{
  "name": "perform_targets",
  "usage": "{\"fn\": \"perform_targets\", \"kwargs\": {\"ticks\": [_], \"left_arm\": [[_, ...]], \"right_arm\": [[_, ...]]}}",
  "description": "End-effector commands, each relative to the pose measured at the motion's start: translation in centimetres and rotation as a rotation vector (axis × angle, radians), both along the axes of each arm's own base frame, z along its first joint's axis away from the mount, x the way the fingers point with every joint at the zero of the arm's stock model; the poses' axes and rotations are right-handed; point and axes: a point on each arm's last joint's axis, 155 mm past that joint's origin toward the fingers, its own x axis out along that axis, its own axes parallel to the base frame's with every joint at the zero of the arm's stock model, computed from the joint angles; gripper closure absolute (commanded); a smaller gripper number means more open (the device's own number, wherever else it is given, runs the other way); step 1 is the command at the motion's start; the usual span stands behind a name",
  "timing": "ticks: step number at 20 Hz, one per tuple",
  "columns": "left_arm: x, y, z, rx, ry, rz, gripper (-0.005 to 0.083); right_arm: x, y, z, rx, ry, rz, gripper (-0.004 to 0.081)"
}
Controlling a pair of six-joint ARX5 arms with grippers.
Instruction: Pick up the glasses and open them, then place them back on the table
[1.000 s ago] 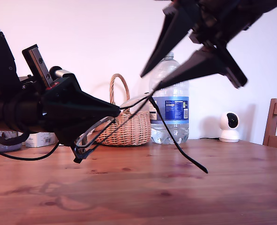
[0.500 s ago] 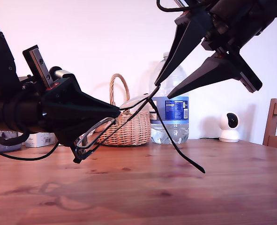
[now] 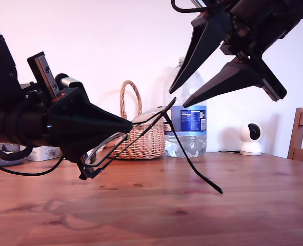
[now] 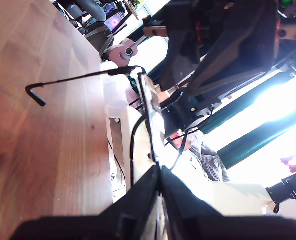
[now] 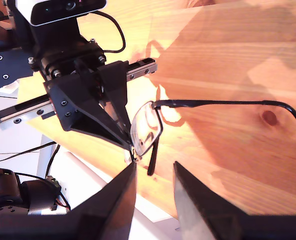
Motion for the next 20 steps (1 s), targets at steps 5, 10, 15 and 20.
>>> {"fn": "perform_targets", "kwargs": {"ticks": [5, 10, 15, 20], "left_arm": [[0.2, -0.1, -0.1, -0.001, -0.006, 0.000, 0.0795], [0.2, -0.2, -0.1, -0.002, -0.007, -0.002, 0.0795], [0.2, -0.2, -0.1, -0.002, -0.008, -0.003, 0.0795], [0.1, -0.2, 0.2, -0.013, -0.004, -0.010, 0.0795]], "right_arm": [[0.0, 0.2, -0.1, 0.000, -0.003, 0.012, 0.0578], [0.0, 0.4, -1.2, -0.020, 0.024, 0.019, 0.0578], [0.1, 0.5, -1.2, -0.018, 0.008, 0.028, 0.0658], [0.4, 0.8, -0.9, -0.007, -0.013, 0.030, 0.0783]]}}
